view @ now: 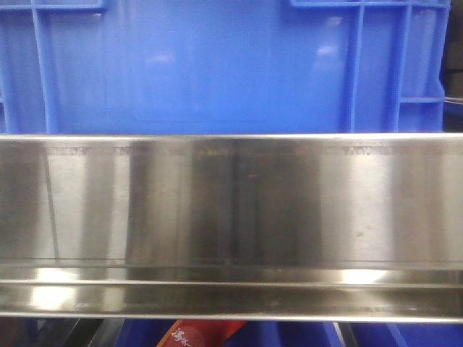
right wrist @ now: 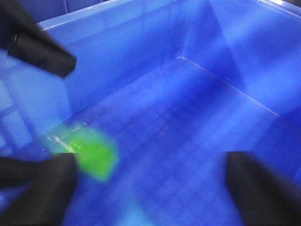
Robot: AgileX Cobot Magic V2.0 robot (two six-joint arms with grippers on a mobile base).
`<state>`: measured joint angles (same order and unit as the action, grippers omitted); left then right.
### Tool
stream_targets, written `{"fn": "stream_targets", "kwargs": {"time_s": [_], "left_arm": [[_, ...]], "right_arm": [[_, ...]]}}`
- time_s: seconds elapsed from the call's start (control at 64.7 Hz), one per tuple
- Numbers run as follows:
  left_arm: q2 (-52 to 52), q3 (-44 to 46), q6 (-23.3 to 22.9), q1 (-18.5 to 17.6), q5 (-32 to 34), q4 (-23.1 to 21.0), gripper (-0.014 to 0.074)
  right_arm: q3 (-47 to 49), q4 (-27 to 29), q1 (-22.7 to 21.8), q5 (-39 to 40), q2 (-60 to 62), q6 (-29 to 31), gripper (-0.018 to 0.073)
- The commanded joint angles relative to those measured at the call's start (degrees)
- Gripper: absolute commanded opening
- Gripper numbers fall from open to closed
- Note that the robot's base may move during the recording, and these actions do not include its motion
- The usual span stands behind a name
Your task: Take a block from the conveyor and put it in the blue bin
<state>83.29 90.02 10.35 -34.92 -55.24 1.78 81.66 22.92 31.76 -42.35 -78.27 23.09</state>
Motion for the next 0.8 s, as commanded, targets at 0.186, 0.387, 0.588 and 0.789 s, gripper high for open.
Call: {"fn": "stream_targets", "kwargs": {"time_s": [0.186,0.387,0.588,0.789], "left_arm": [[-2.88,0.52,-0.48,-0.10,-0.04,-0.20,0.0508],[-9.44,0.41,-0.58,-0.10,-2.77,-1.07,0.0035],[-18.38,-5.47,-3.72,-0.10,-0.51,-2.11,-0.0111],[-30.92,-19.65,-5.90,-0.10,9.90,-2.11,-0.0111]], "right_arm": [[0.62,-0.36,0.19,0.81,5.20,0.57,0.0285],[-1.02,-0.36,0.19,0.84,13.81,0.57,-0.0163],[-10.53,-0.36,0.19,6.26,25.05,0.57,-0.0159],[-23.89,-1.35,0.19,13.10,38.08,0.57,-0.0159]]}}
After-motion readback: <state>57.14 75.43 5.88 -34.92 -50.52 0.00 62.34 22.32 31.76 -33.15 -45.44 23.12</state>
